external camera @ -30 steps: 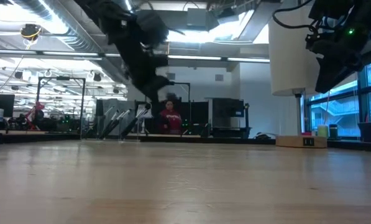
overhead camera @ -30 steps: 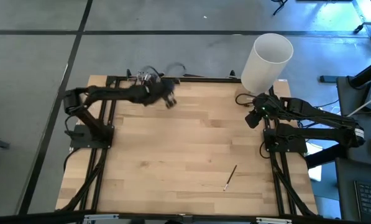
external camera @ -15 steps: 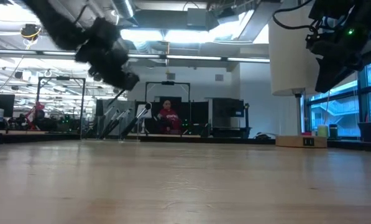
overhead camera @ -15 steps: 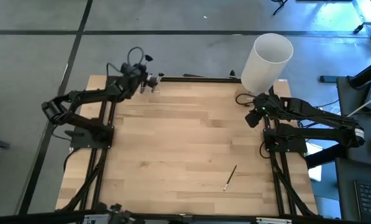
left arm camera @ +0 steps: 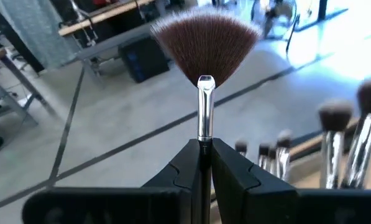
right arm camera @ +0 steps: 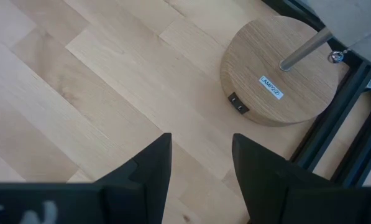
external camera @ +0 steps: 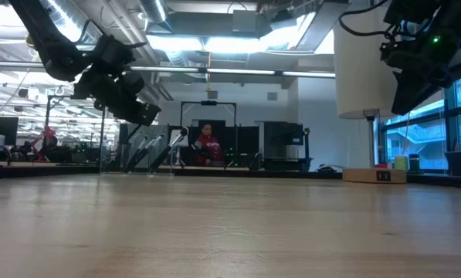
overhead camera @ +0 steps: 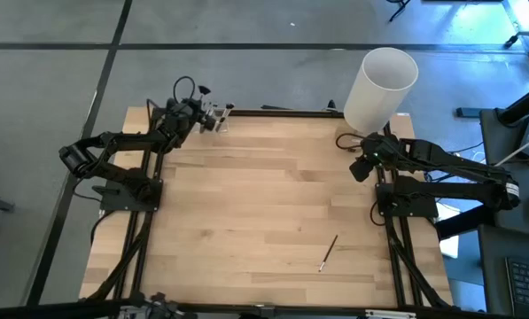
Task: Put items in baskets/containers
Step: Put the black highlighter brush into the transparent organizer, then put the black eyeshadow brush into the transparent organizer
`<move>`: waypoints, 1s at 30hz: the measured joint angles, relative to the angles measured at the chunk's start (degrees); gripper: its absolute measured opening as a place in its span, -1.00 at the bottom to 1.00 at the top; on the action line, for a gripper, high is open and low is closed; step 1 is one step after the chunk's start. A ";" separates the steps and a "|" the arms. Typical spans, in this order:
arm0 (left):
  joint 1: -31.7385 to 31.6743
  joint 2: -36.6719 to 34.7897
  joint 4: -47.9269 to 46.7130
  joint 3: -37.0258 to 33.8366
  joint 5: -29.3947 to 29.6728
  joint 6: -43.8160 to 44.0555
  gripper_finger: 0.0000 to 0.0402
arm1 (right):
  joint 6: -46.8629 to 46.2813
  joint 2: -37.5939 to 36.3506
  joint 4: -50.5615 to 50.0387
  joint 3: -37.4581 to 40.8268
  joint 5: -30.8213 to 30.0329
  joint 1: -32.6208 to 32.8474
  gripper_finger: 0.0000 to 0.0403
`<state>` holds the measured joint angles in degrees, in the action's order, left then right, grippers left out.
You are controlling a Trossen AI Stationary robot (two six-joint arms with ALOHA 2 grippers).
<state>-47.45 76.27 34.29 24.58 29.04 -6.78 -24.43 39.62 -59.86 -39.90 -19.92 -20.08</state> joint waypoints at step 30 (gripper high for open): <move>-1.67 -0.41 -11.57 0.42 -3.37 11.59 -0.26 | 0.00 0.00 -0.02 0.00 0.02 0.00 -0.17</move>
<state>-49.11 75.86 22.72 25.00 25.67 4.80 -24.43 39.62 -59.88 -39.90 -19.90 -20.08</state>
